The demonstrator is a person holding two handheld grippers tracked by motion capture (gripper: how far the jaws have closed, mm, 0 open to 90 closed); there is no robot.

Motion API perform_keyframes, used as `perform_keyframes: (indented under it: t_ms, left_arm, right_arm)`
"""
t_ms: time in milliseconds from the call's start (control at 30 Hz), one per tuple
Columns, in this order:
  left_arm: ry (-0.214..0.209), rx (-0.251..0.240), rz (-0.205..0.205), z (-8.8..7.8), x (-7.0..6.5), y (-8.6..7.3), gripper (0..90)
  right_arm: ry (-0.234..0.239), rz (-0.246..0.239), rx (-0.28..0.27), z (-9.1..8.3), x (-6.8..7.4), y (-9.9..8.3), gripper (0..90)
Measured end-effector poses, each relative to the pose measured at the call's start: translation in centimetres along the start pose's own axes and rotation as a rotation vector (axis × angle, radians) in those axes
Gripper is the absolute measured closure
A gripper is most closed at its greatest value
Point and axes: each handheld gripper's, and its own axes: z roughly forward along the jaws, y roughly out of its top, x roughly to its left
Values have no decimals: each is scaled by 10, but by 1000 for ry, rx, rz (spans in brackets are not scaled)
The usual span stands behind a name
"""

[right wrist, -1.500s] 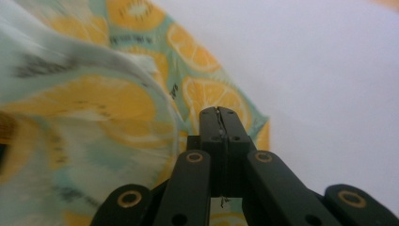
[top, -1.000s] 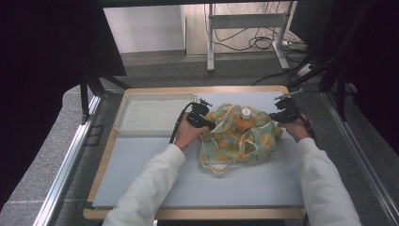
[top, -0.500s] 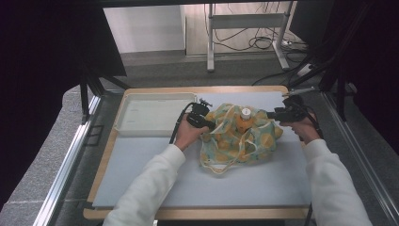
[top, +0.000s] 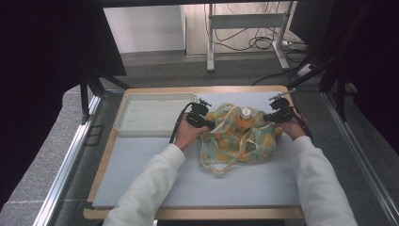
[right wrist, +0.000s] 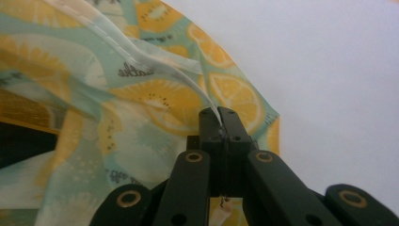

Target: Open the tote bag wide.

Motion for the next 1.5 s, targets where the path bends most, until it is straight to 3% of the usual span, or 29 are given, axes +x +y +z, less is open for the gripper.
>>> perform_keyframes:
  t_ms: [200, 400, 567, 633, 700, 733, 833, 867, 900, 933, 1100, 1133, 1167, 1400, 1500]
  left_arm:
    - [23, 15, 14, 6, -1, -3, 887]
    - [35, 24, 19, 12, -4, -6, 882]
    - [46, -5, 21, 4, -4, -5, 816]
    - [47, -40, 16, -3, -4, -5, 721]
    - [43, -84, 19, -13, -4, -5, 626]
    - [42, -101, 21, -18, -3, -5, 626]
    - [42, -172, 14, -37, -2, -7, 459]
    - [41, -201, 9, -44, -2, -7, 459]
    - [38, -227, 6, -50, -2, -8, 417]
    - [31, -262, 14, -61, -3, -11, 417]
    - [-1, -262, 58, -70, -10, -17, 494]
    - [-3, -245, 85, -71, -15, -20, 554]
    - [-3, -245, 85, -71, -15, -20, 579]
    - [-45, -224, 115, -66, -25, -29, 594]
    - [-68, -217, 131, -64, -29, -30, 649]
  right_arm:
    - [-42, 68, 67, 9, -11, -15, 892]
    - [-71, 56, 93, 9, -12, -22, 892]
    - [-73, 58, 85, 2, -15, -24, 886]
    - [-56, 64, 56, -4, -15, -23, 800]
    - [-61, 65, -5, -16, -11, -22, 593]
    - [-61, 65, -5, -16, -11, -22, 593]
    - [-73, 52, -69, -36, -6, -21, 481]
    - [-73, 52, -69, -36, -6, -21, 481]
    - [-80, 49, -97, -46, -3, -20, 473]
    - [-76, 43, -112, -51, -2, -20, 472]
    - [-51, 34, -144, -67, 8, -20, 503]
    - [-37, 22, -146, -72, 13, -20, 531]
    - [-37, 22, -146, -72, 13, -20, 531]
    - [2, -6, -152, -82, 29, -23, 599]
    - [13, -27, -156, -84, 35, -25, 643]
